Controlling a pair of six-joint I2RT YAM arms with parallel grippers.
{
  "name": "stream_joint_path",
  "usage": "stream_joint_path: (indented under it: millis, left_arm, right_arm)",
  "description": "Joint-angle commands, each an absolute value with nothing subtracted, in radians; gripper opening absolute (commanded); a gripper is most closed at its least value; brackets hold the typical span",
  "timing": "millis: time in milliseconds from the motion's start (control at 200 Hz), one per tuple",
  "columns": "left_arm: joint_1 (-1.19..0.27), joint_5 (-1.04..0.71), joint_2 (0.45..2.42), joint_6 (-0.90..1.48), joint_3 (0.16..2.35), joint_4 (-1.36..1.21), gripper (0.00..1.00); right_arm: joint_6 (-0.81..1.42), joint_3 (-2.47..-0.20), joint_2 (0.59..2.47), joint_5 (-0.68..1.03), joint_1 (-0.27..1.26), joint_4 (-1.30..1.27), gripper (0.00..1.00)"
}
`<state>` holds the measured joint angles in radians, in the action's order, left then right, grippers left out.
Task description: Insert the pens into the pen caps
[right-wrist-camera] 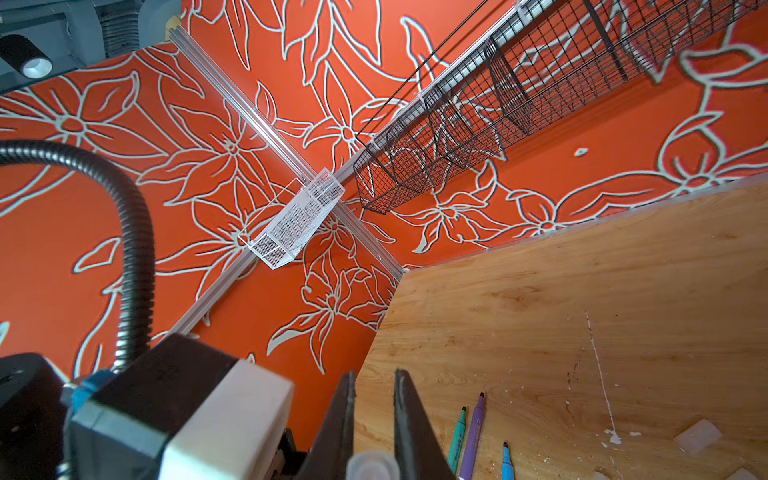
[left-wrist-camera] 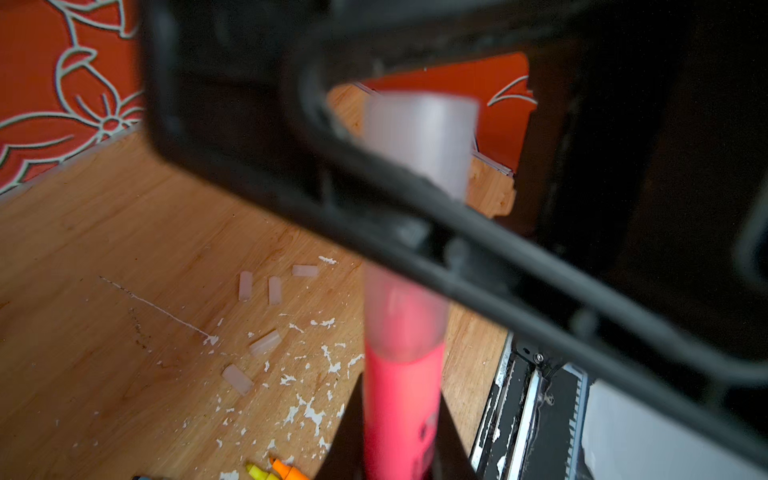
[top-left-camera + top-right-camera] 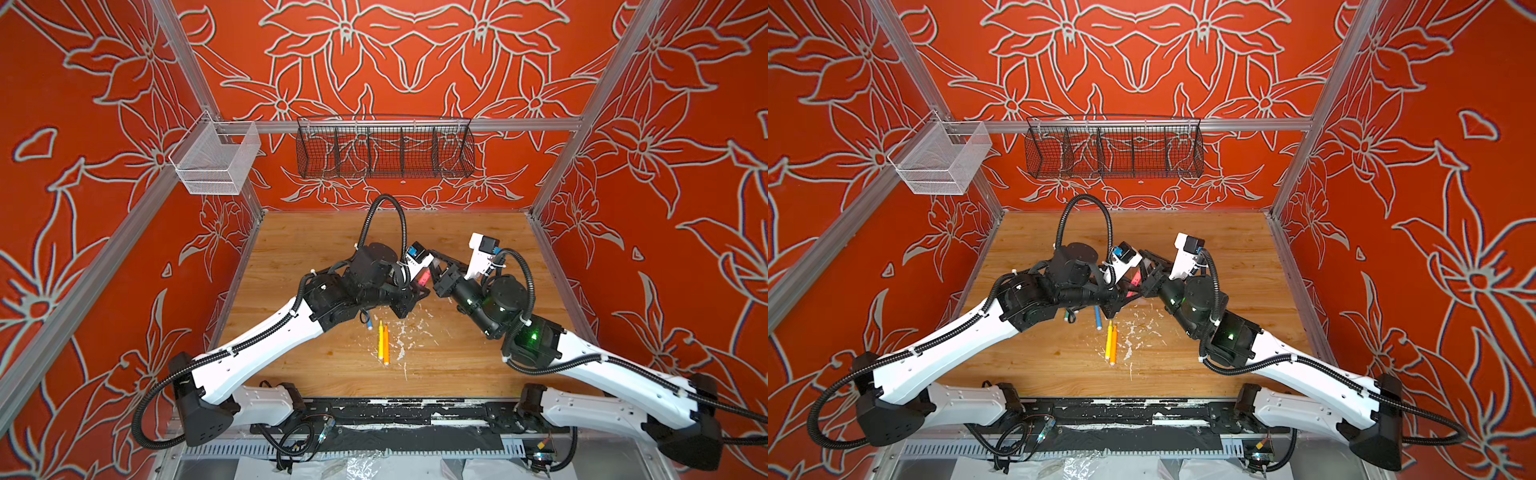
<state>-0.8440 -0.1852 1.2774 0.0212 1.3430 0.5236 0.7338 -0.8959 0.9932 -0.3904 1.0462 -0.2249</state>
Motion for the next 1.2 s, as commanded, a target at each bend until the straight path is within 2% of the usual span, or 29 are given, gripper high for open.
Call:
stream_joint_path:
  millis: [0, 580, 786, 976, 1196]
  left_arm:
    - [-0.796, -0.051, 1.299, 0.037, 1.467, 0.109, 0.0]
    - [-0.768, -0.019, 1.352, 0.054, 1.634, 0.077, 0.0]
    - [-0.759, -0.012, 1.313, 0.078, 1.559, 0.015, 0.0]
    - [-0.759, 0.012, 1.218, 0.088, 1.404, 0.004, 0.0]
    - [-0.759, 0.048, 1.067, 0.145, 1.114, 0.051, 0.0]
  right_arm:
    - [0.746, -0.834, 1.041, -0.128, 1.185, -0.004, 0.0]
    - [0.765, -0.741, 1.039, -0.164, 1.262, -0.152, 0.0]
    - [0.77, -0.725, 1.047, -0.188, 1.268, -0.179, 0.0]
    - [0.734, -0.733, 0.942, -0.277, 1.265, -0.108, 0.0]
    - [0.65, -0.794, 0.844, -0.389, 1.255, 0.039, 0.32]
